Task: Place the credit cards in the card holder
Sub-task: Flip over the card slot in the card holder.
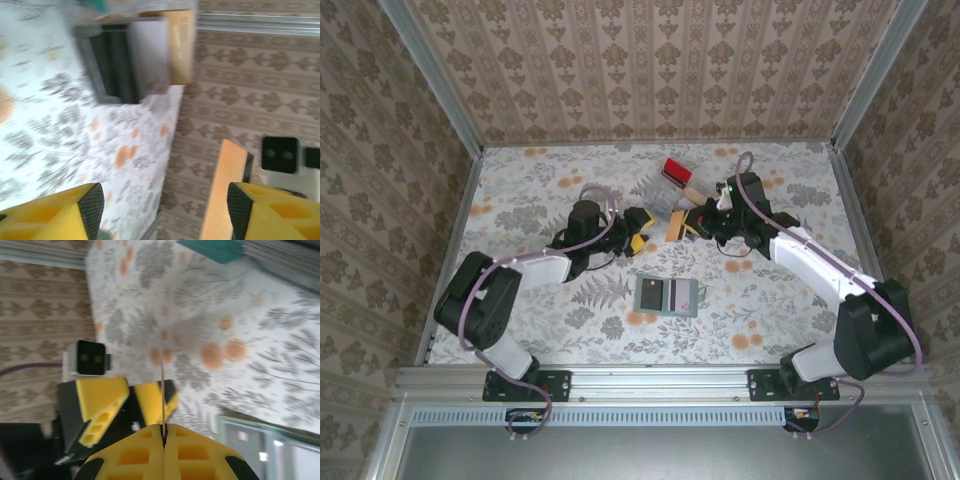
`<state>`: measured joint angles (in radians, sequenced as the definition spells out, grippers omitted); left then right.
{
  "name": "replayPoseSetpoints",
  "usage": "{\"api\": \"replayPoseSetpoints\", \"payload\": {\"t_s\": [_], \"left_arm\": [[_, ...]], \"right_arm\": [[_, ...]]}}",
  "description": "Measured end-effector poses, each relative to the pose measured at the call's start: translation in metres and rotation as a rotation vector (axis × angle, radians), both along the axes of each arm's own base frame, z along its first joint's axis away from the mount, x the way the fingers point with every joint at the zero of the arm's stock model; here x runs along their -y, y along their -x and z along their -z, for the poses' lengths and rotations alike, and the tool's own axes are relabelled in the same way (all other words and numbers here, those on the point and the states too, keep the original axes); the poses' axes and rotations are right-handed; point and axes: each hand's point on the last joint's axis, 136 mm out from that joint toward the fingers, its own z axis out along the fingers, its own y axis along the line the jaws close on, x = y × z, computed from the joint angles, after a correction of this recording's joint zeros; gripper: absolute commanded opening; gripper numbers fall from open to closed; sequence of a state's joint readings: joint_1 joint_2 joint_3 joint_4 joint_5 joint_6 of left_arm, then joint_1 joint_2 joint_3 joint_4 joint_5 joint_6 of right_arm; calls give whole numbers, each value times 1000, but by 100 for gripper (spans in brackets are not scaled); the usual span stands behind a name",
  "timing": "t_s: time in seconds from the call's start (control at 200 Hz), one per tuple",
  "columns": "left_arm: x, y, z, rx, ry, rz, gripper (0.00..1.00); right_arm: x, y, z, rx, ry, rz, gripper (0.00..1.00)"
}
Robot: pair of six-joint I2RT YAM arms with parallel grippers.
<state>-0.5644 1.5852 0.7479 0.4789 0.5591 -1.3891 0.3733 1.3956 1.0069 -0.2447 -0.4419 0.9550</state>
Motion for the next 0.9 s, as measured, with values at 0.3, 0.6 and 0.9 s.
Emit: {"api": "replayPoseSetpoints", "payload": {"t_s": [0.3, 0.6, 0.9], "left_arm": [[-35, 40, 30, 64, -440, 133, 73], [-42, 83, 78, 1, -569, 269, 69], [-41, 92, 95, -17, -608, 322, 65]], "right_arm": [[11, 68, 61, -48, 321, -123, 3], [35, 106, 114, -147, 411, -129, 3], [32, 102, 118, -122, 390, -120, 3]]}}
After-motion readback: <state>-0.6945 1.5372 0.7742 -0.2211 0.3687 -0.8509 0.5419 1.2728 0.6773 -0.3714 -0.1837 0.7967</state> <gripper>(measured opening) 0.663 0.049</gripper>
